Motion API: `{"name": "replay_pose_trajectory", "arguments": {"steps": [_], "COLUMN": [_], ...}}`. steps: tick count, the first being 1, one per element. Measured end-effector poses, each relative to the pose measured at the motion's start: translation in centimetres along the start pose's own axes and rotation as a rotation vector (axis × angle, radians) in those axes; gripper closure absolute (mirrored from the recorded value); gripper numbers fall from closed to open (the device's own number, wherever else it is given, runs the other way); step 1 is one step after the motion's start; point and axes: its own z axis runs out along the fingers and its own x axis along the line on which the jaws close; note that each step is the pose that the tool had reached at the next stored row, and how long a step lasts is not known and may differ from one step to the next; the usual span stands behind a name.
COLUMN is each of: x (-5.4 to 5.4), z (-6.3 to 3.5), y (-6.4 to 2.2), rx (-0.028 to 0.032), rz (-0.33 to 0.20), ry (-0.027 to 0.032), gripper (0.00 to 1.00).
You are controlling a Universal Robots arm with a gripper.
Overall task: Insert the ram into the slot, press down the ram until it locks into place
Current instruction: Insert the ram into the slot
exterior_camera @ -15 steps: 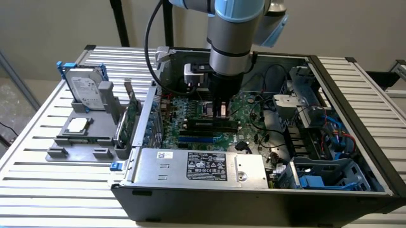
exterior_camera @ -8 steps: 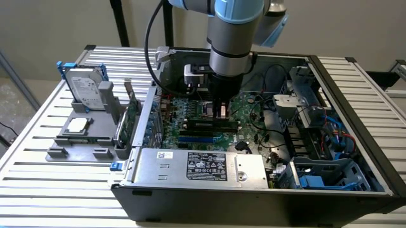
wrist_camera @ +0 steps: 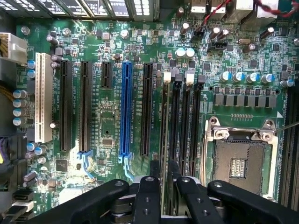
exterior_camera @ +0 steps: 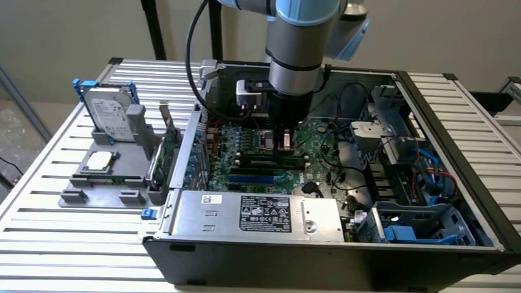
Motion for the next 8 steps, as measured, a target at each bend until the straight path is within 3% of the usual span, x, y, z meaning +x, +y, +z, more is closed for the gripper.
{"name": "replay_pose_trajectory", "arguments": {"steps": [6, 8], "x": [0.0, 0.0], "z": [-1.58, -1.58], "y": [0.03, 0.03], "rx": [-0.0007, -0.0005], "rz": [0.000, 0.000], "ry": [0.0002, -0.0001], "gripper": [0.78, 0.87]}}
